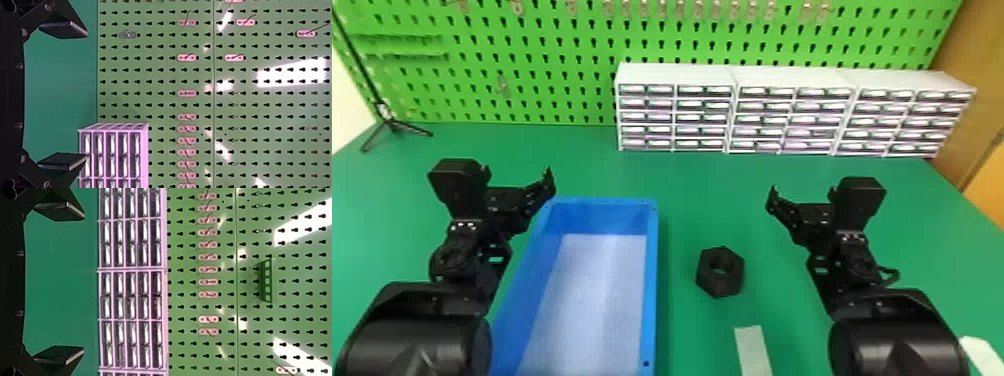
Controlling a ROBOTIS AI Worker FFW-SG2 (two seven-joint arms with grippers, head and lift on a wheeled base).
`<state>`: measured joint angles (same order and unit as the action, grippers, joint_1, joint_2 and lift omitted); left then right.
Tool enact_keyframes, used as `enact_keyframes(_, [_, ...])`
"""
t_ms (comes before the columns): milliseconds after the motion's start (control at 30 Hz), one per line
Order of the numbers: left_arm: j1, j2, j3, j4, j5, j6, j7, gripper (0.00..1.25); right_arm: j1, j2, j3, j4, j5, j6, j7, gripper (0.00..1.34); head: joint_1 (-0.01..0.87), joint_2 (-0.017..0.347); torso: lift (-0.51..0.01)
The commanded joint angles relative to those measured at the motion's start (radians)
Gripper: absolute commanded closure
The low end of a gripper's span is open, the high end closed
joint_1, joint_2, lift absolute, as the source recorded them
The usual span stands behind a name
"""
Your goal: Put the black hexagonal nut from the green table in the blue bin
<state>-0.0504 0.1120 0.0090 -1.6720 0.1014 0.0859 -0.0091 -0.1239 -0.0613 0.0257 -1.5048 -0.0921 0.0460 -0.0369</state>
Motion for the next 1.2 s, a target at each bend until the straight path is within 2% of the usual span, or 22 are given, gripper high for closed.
enact_keyframes(0, [0.0, 0.0, 0.0, 0.0, 0.0, 0.002, 0.0, 0.17, 0.0, 0.0, 0.0, 0.0, 0.0, 0.0, 0.0, 0.11, 0.683, 0.028, -0.096])
enact_keyframes(800, [0.0, 0.0, 0.003, 0.0, 0.008, 0.003, 0.0, 0.17, 0.006, -0.002, -0.001, 0.0, -0.006, 0.0, 0.0, 0.11, 0.683, 0.028, -0.096])
enact_keyframes(1167, [0.006, 0.0, 0.009, 0.0, 0.009, 0.003, 0.0, 0.17, 0.079, -0.005, -0.015, -0.081, -0.009, 0.038, 0.002, 0.11, 0.683, 0.028, -0.096])
